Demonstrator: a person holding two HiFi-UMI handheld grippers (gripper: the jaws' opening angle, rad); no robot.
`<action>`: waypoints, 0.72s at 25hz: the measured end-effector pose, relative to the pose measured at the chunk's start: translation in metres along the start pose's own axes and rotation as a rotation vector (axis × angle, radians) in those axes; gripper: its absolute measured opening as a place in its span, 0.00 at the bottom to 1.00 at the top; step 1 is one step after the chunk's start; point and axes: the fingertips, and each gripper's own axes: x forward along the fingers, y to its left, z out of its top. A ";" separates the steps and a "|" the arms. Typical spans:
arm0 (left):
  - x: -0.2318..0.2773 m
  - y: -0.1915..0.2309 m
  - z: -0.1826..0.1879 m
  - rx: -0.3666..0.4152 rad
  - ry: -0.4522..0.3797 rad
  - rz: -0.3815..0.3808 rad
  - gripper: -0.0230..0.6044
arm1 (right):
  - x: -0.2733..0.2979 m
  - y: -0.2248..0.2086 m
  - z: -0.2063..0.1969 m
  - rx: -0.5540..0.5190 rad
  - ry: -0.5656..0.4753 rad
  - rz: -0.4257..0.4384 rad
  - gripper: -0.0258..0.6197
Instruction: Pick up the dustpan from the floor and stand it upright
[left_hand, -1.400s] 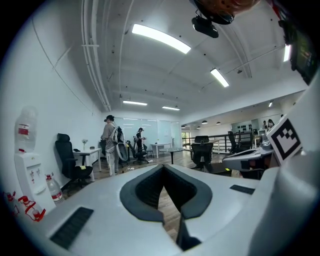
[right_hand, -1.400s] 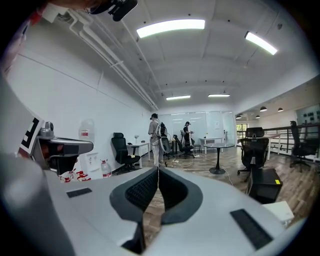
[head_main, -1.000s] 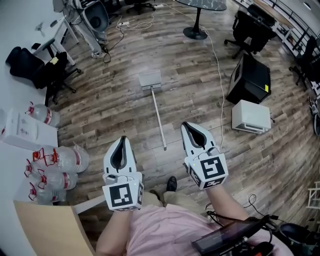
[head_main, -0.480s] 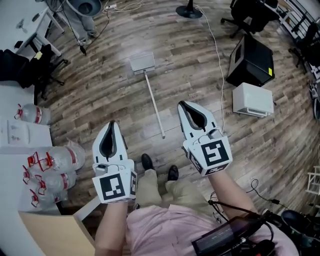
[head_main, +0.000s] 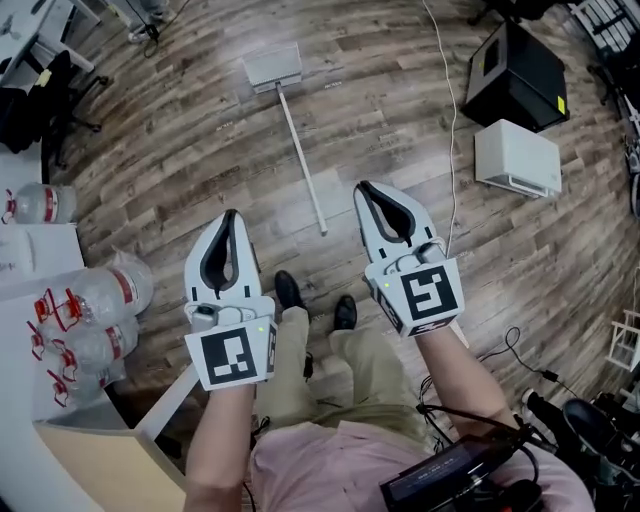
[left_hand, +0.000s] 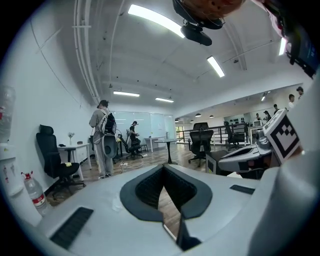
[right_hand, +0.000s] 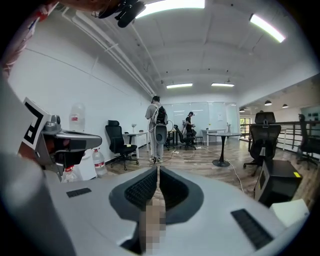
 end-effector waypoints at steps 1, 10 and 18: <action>0.003 -0.002 -0.010 -0.003 0.003 -0.006 0.05 | 0.003 0.000 -0.013 0.003 0.011 -0.003 0.07; 0.037 -0.013 -0.102 0.014 0.015 -0.033 0.05 | 0.032 -0.001 -0.126 0.042 0.079 -0.007 0.07; 0.065 -0.024 -0.176 -0.001 0.055 -0.040 0.05 | 0.065 0.007 -0.210 0.064 0.116 0.021 0.08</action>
